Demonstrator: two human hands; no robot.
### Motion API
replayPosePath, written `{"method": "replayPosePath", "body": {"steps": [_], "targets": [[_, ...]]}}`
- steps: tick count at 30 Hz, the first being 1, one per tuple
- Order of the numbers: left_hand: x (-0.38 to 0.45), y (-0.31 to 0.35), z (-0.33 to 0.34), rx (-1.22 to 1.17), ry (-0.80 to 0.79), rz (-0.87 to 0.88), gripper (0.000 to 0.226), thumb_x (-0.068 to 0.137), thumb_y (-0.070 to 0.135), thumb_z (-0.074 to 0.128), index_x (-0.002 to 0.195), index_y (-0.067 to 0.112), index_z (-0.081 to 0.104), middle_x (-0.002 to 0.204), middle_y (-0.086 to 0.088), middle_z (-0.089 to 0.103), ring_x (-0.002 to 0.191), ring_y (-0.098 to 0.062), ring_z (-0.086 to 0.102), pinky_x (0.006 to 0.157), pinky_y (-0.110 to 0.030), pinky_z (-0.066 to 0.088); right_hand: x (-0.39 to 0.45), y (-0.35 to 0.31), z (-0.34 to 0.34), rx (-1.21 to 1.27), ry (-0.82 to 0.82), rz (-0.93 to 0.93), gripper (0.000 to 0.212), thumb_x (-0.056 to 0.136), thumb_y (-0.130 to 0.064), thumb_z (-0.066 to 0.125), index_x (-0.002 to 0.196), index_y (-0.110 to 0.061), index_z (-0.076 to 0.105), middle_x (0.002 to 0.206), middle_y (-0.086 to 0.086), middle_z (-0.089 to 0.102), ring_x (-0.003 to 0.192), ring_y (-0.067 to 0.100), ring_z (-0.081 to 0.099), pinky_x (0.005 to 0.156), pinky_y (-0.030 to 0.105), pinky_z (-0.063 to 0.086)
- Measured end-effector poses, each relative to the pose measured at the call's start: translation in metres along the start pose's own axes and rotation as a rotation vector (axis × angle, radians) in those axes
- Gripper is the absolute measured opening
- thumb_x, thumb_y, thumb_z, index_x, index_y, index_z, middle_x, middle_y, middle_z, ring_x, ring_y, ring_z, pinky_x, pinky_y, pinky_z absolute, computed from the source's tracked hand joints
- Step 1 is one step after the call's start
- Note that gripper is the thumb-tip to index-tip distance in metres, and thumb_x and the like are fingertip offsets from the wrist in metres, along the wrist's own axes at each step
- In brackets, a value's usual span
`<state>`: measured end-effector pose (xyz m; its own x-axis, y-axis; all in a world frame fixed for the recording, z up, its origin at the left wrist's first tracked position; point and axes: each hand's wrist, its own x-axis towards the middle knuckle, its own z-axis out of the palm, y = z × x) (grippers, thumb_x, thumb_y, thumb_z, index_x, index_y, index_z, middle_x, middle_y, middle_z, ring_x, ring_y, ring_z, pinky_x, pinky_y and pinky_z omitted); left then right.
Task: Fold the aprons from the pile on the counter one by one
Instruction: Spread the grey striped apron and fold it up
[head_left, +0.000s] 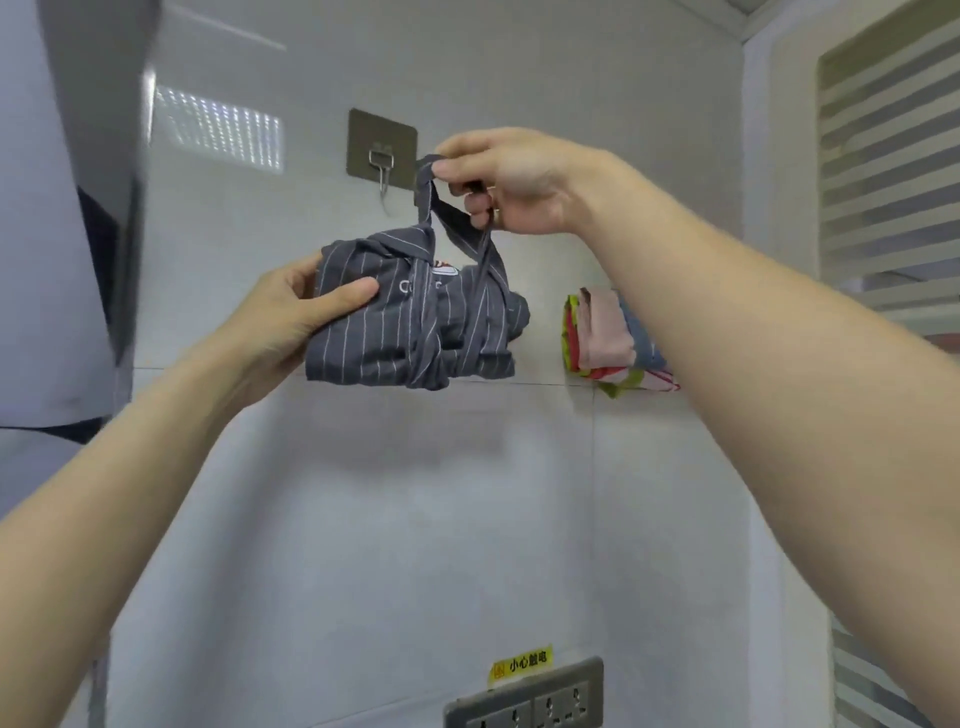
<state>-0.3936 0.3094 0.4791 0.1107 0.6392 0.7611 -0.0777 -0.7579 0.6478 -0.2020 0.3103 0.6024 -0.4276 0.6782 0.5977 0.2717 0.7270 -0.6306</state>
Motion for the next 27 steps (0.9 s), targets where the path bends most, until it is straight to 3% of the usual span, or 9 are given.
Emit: {"method": "replayPosePath", "body": {"steps": [5, 9, 12, 16, 19, 21, 24, 27], "targets": [[0.005, 0.020, -0.038, 0.110, 0.135, -0.054, 0.029, 0.070, 0.022, 0.065, 0.099, 0.021, 0.062, 0.084, 0.004, 0.074, 0.072, -0.008, 0.071, 0.057, -0.018, 0.054, 0.049, -0.009, 0.031, -0.044, -0.013, -0.095, 0.018, 0.095, -0.006, 0.051, 0.085, -0.020, 0.056, 0.069, -0.002, 0.048, 0.050, 0.008, 0.033, 0.049, 0.018, 0.030], [0.019, 0.028, -0.052, 0.242, 0.139, -0.104, 0.027, 0.083, 0.022, 0.062, 0.110, 0.020, 0.060, 0.097, -0.002, 0.071, 0.079, -0.013, 0.071, 0.060, -0.022, 0.056, 0.074, -0.011, 0.037, -0.178, 0.202, -0.089, 0.009, 0.089, -0.005, 0.062, 0.090, -0.014, 0.063, 0.067, -0.001, 0.053, 0.045, 0.006, 0.040, 0.044, 0.017, 0.037], [0.033, 0.030, -0.048, 0.307, 0.139, -0.103, 0.020, 0.085, 0.021, 0.062, 0.105, 0.021, 0.060, 0.101, -0.003, 0.069, 0.078, -0.012, 0.071, 0.062, -0.022, 0.057, 0.086, -0.005, 0.035, -0.223, 0.325, -0.034, 0.007, 0.083, -0.007, 0.069, 0.088, -0.010, 0.066, 0.067, 0.001, 0.057, 0.047, 0.007, 0.047, 0.051, 0.018, 0.041], [0.044, 0.029, -0.040, 0.505, 0.136, -0.100, 0.035, 0.084, 0.028, 0.064, 0.117, 0.018, 0.057, 0.105, -0.004, 0.067, 0.090, -0.019, 0.068, 0.078, -0.033, 0.056, 0.087, 0.017, 0.034, -0.124, 0.395, 0.068, 0.018, 0.078, -0.009, 0.075, 0.093, -0.007, 0.066, 0.071, 0.003, 0.061, 0.049, 0.008, 0.048, 0.057, 0.019, 0.044], [0.041, 0.018, -0.035, 0.682, 0.129, -0.060, 0.041, 0.085, 0.033, 0.063, 0.120, 0.016, 0.051, 0.099, 0.003, 0.065, 0.087, -0.011, 0.064, 0.072, -0.024, 0.052, 0.067, 0.033, 0.042, -0.142, 0.347, -0.054, 0.009, 0.084, -0.008, 0.069, 0.084, -0.013, 0.062, 0.074, -0.002, 0.060, 0.049, 0.008, 0.051, 0.049, 0.016, 0.045], [0.039, 0.010, -0.030, 0.763, 0.156, -0.015, 0.042, 0.086, 0.034, 0.063, 0.121, 0.015, 0.047, 0.098, 0.006, 0.060, 0.085, -0.006, 0.060, 0.069, -0.020, 0.048, 0.046, 0.038, 0.049, -0.226, 0.358, -0.144, 0.007, 0.088, -0.013, 0.064, 0.094, -0.016, 0.064, 0.084, -0.001, 0.061, 0.067, 0.012, 0.058, 0.061, 0.019, 0.049], [0.037, -0.002, -0.021, 0.882, 0.205, 0.033, 0.054, 0.087, 0.035, 0.062, 0.131, 0.011, 0.041, 0.116, -0.003, 0.055, 0.101, -0.019, 0.058, 0.089, -0.034, 0.049, 0.026, 0.056, 0.050, -0.493, 0.446, -0.121, 0.021, 0.094, -0.031, 0.052, 0.111, -0.022, 0.061, 0.114, 0.001, 0.062, 0.111, 0.023, 0.051, 0.095, 0.037, 0.042], [0.032, -0.015, -0.013, 1.120, 0.333, 0.174, 0.052, 0.089, 0.037, 0.060, 0.131, 0.010, 0.045, 0.127, -0.015, 0.045, 0.115, -0.029, 0.047, 0.096, -0.033, 0.037, 0.002, 0.090, 0.056, -0.545, 0.388, -0.101, 0.036, 0.098, -0.038, 0.040, 0.125, -0.018, 0.053, 0.126, 0.007, 0.054, 0.121, 0.030, 0.043, 0.102, 0.044, 0.036]]}}
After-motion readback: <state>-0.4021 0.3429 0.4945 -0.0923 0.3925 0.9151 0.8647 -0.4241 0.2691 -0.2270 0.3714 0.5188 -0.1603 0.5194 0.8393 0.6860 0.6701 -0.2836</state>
